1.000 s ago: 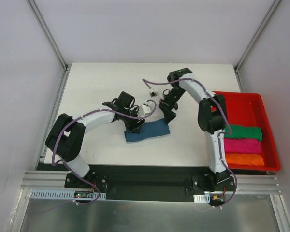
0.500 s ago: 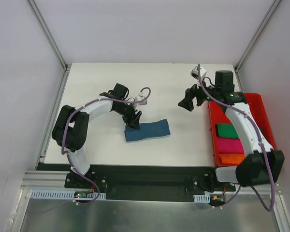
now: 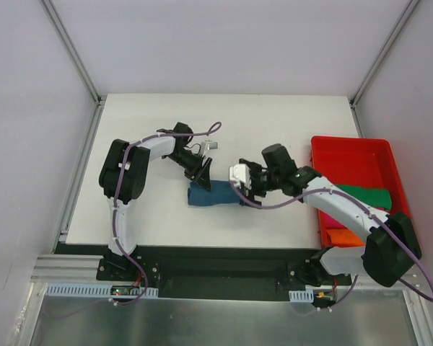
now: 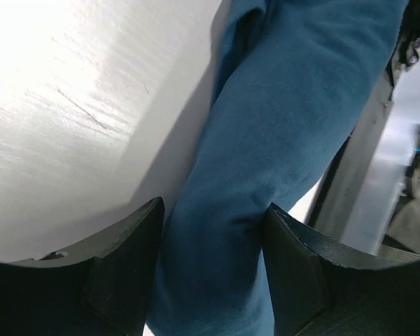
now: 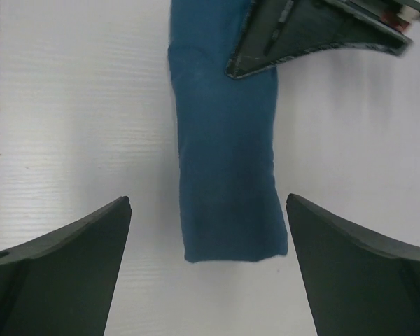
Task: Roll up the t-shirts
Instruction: Roll the T-shirt to the center of the board, then pick up the T-shirt from the center of the board.
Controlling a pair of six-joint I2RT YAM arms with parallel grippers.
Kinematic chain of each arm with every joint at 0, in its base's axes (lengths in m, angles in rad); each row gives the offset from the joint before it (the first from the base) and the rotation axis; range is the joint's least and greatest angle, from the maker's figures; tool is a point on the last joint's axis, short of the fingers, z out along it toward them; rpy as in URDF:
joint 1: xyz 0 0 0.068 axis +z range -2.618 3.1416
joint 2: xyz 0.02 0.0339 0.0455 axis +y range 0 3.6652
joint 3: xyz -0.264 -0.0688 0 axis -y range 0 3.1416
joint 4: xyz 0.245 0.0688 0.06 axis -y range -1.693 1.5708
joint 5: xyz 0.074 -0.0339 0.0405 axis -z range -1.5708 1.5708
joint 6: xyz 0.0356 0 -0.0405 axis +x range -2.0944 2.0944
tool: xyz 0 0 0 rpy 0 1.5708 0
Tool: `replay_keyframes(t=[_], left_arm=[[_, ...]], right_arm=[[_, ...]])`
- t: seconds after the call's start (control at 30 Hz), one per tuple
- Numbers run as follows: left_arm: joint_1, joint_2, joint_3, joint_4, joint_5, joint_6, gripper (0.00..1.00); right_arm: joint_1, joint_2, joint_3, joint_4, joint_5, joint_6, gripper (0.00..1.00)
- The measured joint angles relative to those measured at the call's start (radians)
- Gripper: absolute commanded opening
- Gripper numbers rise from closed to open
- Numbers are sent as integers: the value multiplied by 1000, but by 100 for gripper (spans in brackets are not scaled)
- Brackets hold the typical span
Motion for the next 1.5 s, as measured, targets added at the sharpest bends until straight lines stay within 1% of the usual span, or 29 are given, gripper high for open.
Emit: replay_keyframes(t=[0.13,0.2,0.47,0.6,0.73,0.83,0.93,0.97,1.13,1.17,1.23,1.27,1.3,1.33,1.37,1.4,1.43,1.47,1.5], left_arm=[[9,47,32,-40,31,-63,54],[15,67,42,-49,53,-93,53],[29,139,64,-74,139,-209,50],[33,175,68,-81,181,-262,47],[44,216,74,-91,231,-301,46],[46,227,85,-89,250,-301,46],[46,237,92,-82,265,-300,46],[47,240,94,-79,270,-300,45],[59,261,109,-61,304,-298,45],[59,264,112,-56,311,-299,45],[65,270,115,-50,323,-298,45],[65,273,117,-46,328,-299,46],[66,275,121,-43,333,-299,47],[67,277,122,-39,340,-298,51],[72,278,123,-37,346,-298,54],[74,279,124,-37,354,-298,58],[79,277,126,-39,359,-297,59],[81,274,129,-40,359,-298,61],[84,264,131,-46,349,-298,65]], right_arm=[[94,-4,-157,165,55,-159,96],[121,2,-192,194,64,-211,96],[158,73,-212,365,83,-359,96],[163,128,-212,407,83,-411,96],[166,176,-218,433,84,-451,99],[169,217,-222,452,93,-475,98],[169,260,-224,492,110,-491,93],[169,276,-224,515,115,-498,89],[169,341,-188,584,142,-512,81],[169,359,-180,608,147,-516,74],[170,383,-171,640,159,-529,65],[170,393,-169,651,163,-535,56],[169,404,-166,663,169,-539,49],[169,415,-163,671,176,-546,42],[169,426,-161,677,183,-555,26],[169,436,-159,684,188,-563,20],[169,441,-158,686,193,-572,11],[169,443,-156,687,196,-580,8],[168,443,-154,684,198,-585,7]])
